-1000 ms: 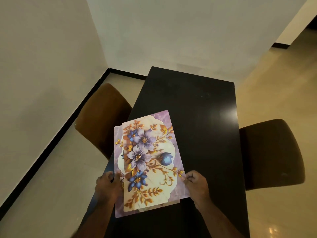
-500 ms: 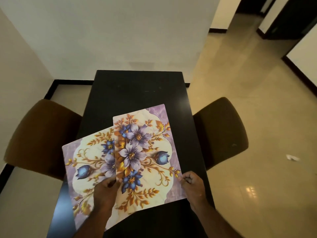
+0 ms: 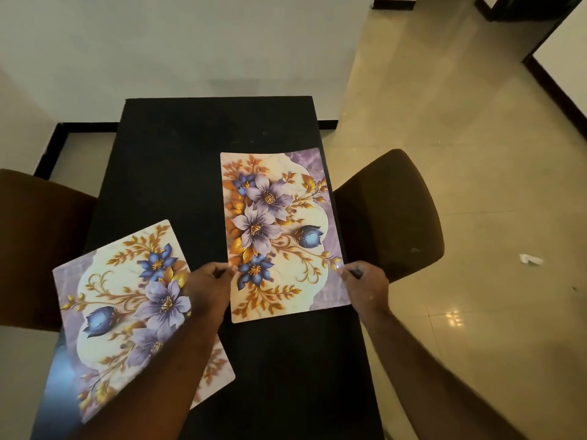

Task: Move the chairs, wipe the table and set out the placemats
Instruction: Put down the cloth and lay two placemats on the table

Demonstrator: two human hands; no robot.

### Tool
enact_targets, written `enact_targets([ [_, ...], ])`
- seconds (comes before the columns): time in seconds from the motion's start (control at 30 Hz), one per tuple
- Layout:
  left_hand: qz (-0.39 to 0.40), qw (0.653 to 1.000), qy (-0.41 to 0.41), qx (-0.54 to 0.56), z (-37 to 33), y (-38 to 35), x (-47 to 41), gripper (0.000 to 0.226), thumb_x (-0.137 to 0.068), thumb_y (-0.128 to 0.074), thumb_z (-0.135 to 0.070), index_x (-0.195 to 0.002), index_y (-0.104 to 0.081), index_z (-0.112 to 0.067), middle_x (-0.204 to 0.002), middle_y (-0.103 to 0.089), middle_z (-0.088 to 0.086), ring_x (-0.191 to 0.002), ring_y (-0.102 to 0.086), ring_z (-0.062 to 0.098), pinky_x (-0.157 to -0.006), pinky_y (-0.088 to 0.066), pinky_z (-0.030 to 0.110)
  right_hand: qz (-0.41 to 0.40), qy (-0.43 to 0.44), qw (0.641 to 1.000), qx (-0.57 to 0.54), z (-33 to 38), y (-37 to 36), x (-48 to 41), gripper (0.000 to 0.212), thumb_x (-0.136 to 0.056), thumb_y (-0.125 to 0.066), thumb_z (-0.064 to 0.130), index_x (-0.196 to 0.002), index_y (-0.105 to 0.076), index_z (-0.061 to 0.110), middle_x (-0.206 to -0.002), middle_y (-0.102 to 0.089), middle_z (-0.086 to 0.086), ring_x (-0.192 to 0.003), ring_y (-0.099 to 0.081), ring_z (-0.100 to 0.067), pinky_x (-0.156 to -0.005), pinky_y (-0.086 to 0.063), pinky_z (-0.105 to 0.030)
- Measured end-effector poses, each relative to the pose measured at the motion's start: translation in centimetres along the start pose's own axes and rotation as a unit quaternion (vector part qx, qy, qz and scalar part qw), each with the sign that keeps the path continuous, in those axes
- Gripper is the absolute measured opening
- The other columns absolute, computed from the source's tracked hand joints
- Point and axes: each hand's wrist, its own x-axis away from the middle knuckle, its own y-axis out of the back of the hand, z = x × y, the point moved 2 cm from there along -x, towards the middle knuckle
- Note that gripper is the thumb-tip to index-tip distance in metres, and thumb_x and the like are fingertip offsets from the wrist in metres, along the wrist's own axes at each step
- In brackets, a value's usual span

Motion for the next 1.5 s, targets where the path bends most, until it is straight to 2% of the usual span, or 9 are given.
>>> enact_targets([
  [0.07, 0.019, 0.999, 0.005, -0.03, 0.1, -1.1, -0.7, 0.015, -0.106, -0.072, -0.035, -0.105, -0.078, -0.022, -0.096, -0.079, -0.003, -0.086, -0.076, 0.017, -0.068, -0.058, 0.03, 0.003, -0.008, 1.0, 0.008, -0.7, -0.2, -1.3, 0.011, -0.098, -0.084, 0.027, -0.102, -0.083, 0.016, -0.087, -0.071, 0.017, -0.083, -0.069, -0.006, -0.067, -0.055, -0.021],
  [0.17, 0.031, 0.999, 0.014, -0.027, 1.0, -2.7, -1.7, 0.018, -0.104, -0.073, -0.037, -0.104, -0.08, -0.02, -0.096, -0.081, -0.003, -0.087, -0.08, 0.019, -0.08, -0.068, 0.044, 0.011, -0.024, 0.999, 0.018, -1.9, -0.6, -2.5, 0.018, -0.097, -0.085, 0.029, -0.106, -0.084, 0.013, -0.089, -0.075, 0.011, -0.083, -0.071, -0.006, -0.068, -0.06, -0.024],
  [0.23, 0.025, 0.999, 0.009, -0.026, 1.2, -3.3, -2.0, 0.019, -0.103, -0.075, -0.038, -0.106, -0.082, -0.021, -0.094, -0.082, -0.005, -0.086, -0.08, 0.016, -0.081, -0.069, 0.048, 0.008, -0.031, 0.999, 0.021, -2.9, -0.9, -3.0, 0.022, -0.096, -0.087, 0.031, -0.108, -0.085, 0.013, -0.093, -0.079, 0.008, -0.084, -0.073, -0.007, -0.069, -0.063, -0.027],
  [0.47, -0.022, 0.999, -0.014, -0.044, 1.5, -4.3, -2.6, 0.019, -0.099, -0.079, -0.037, -0.109, -0.084, -0.022, -0.098, -0.082, -0.006, -0.088, -0.079, 0.015, -0.08, -0.069, 0.049, -0.016, -0.035, 0.999, 0.017, -3.3, -1.0, -2.6, 0.022, -0.095, -0.087, 0.035, -0.106, -0.083, 0.016, -0.099, -0.08, 0.007, -0.081, -0.07, -0.003, -0.062, -0.053, -0.018],
  [0.77, -0.019, 0.999, -0.012, -0.044, 1.3, -4.1, -2.2, 0.025, -0.102, -0.077, -0.036, -0.117, -0.082, -0.017, -0.105, -0.082, 0.0, -0.092, -0.08, 0.02, -0.083, -0.069, 0.05, -0.031, -0.03, 0.999, -0.012, -3.6, -1.2, -2.1, 0.022, -0.094, -0.088, 0.033, -0.106, -0.084, 0.016, -0.1, -0.081, 0.006, -0.086, -0.074, -0.006, -0.063, -0.056, -0.018],
  [0.93, -0.027, 0.999, -0.012, -0.037, 1.1, -4.0, -2.0, 0.025, -0.101, -0.078, -0.037, -0.116, -0.083, -0.017, -0.105, -0.082, -0.001, -0.093, -0.08, 0.02, -0.083, -0.069, 0.05, -0.041, -0.03, 0.999, -0.016, -3.5, -1.3, -1.9, 0.022, -0.094, -0.088, 0.033, -0.104, -0.083, 0.014, -0.098, -0.081, 0.005, -0.087, -0.076, -0.01, -0.064, -0.059, -0.022],
  [1.1, -0.039, 0.999, -0.014, -0.03, 0.7, -4.0, -1.9, 0.023, -0.1, -0.08, -0.036, -0.114, -0.083, -0.018, -0.103, -0.082, -0.001, -0.091, -0.08, 0.018, -0.081, -0.069, 0.051, -0.039, -0.032, 0.998, -0.027, -3.4, -1.3, -1.8, 0.022, -0.093, -0.088, 0.033, -0.101, -0.083, 0.013, -0.096, -0.081, 0.005, -0.085, -0.074, -0.007, -0.061, -0.057, -0.021],
  [1.23, -0.032, 0.999, -0.006, -0.031, 0.7, -4.0, -2.1, 0.025, -0.1, -0.079, -0.038, -0.115, -0.082, -0.018, -0.105, -0.082, -0.002, -0.093, -0.08, 0.019, -0.082, -0.069, 0.05, -0.038, -0.035, 0.998, -0.023, -3.2, -1.3, -1.8, 0.024, -0.093, -0.088, 0.034, -0.102, -0.083, 0.013, -0.098, -0.081, 0.004, -0.086, -0.075, -0.009, -0.064, -0.061, -0.025],
  [1.5, -0.052, 0.996, -0.015, -0.07, -0.1, -3.9, -2.1, 0.024, -0.1, -0.08, -0.036, -0.111, -0.082, -0.014, -0.105, -0.082, 0.003, -0.092, -0.079, 0.021, -0.082, -0.069, 0.05, -0.031, -0.044, 0.999, -0.005, -2.6, -1.2, -1.8, 0.023, -0.094, -0.088, 0.035, -0.101, -0.082, 0.013, -0.096, -0.08, 0.005, -0.087, -0.076, -0.01, -0.066, -0.062, -0.026],
])
